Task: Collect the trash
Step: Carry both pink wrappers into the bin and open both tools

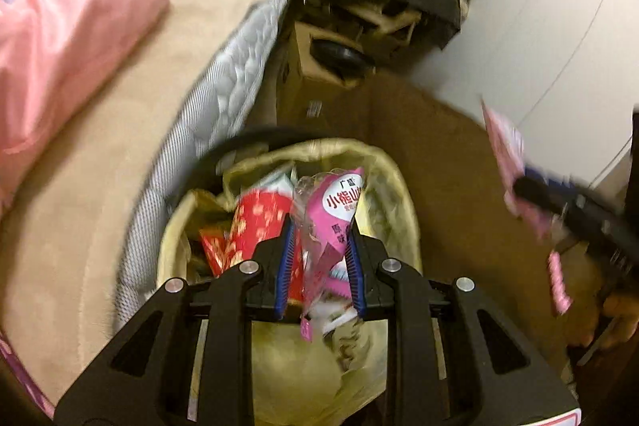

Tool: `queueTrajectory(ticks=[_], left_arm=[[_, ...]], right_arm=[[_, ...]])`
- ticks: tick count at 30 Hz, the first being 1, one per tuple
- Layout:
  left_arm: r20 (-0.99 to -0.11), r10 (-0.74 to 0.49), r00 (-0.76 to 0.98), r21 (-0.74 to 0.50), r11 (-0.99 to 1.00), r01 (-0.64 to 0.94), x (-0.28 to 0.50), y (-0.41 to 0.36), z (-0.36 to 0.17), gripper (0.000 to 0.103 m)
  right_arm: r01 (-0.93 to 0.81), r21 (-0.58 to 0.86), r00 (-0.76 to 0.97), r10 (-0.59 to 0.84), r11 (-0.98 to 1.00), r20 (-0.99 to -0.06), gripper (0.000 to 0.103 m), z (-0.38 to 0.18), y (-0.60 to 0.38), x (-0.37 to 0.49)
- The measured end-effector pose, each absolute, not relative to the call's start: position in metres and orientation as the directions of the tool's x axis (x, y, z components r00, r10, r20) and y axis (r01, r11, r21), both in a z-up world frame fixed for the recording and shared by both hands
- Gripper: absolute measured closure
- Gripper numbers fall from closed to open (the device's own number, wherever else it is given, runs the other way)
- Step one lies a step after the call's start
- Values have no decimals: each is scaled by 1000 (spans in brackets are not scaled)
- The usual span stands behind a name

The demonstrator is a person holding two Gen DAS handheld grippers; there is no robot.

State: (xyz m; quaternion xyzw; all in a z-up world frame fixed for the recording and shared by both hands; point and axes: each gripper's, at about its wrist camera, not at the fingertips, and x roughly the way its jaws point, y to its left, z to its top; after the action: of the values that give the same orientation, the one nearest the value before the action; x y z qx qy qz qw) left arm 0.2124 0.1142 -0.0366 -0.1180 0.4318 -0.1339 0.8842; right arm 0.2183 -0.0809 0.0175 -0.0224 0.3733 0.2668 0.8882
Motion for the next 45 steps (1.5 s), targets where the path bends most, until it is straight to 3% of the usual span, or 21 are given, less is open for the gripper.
queueTrajectory(ticks=[16, 42, 45], left_arm=[[-788, -346, 509, -316, 937, 148, 219, 112, -77, 81], [-783, -347, 516, -343, 933, 107, 199, 126, -55, 80], [-782, -335, 525, -330, 938, 106, 195, 125, -51, 80]], right_arm=[[-540, 195, 375, 442, 819, -815, 89, -67, -37, 269], [-574, 140, 373, 410, 807, -832, 88, -76, -26, 254], [-570, 137, 388, 412, 810, -824, 76, -72, -26, 251]])
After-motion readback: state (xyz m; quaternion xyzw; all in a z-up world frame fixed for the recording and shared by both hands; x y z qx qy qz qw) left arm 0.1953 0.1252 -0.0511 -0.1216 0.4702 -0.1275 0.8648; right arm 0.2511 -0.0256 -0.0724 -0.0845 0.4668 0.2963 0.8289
